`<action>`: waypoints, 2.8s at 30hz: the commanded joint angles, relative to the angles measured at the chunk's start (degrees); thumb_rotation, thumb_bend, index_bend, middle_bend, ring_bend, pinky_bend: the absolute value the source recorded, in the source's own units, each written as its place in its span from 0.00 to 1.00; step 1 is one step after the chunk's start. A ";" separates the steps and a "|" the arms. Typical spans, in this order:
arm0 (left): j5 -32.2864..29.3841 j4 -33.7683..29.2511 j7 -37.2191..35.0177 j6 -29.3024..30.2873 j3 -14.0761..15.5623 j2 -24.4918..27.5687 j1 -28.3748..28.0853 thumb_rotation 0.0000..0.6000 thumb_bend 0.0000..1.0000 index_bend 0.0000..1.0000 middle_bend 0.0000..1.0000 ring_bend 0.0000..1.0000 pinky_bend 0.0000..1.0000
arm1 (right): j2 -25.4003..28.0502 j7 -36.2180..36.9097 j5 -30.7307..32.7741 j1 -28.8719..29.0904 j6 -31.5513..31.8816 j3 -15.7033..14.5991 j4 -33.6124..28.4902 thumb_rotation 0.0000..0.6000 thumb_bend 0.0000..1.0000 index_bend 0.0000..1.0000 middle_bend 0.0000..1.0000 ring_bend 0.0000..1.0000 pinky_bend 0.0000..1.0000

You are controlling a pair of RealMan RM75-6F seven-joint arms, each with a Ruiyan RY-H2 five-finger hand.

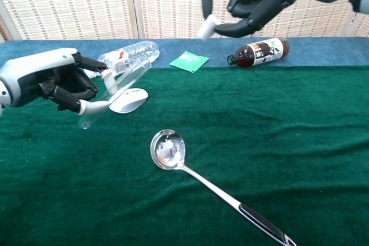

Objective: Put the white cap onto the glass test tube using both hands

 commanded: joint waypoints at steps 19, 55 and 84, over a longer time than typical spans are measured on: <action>-0.92 -0.12 -2.43 -1.41 0.18 -0.84 -1.14 1.00 0.55 0.68 0.96 0.91 0.86 | -4.75 -4.82 2.45 4.73 -0.22 -1.94 0.65 1.00 0.48 0.76 0.98 1.00 1.00; -2.17 -0.57 -1.55 -1.94 0.72 -0.84 -1.89 1.00 0.55 0.68 0.96 0.91 0.86 | -7.83 -8.66 6.50 8.57 1.01 -3.09 1.87 1.00 0.50 0.77 0.98 1.00 1.00; -3.11 -0.78 -0.40 -1.82 0.73 -0.95 -2.12 1.00 0.55 0.68 0.96 0.91 0.86 | -9.58 -10.01 8.16 10.59 0.74 -3.58 3.18 1.00 0.50 0.77 0.98 1.00 1.00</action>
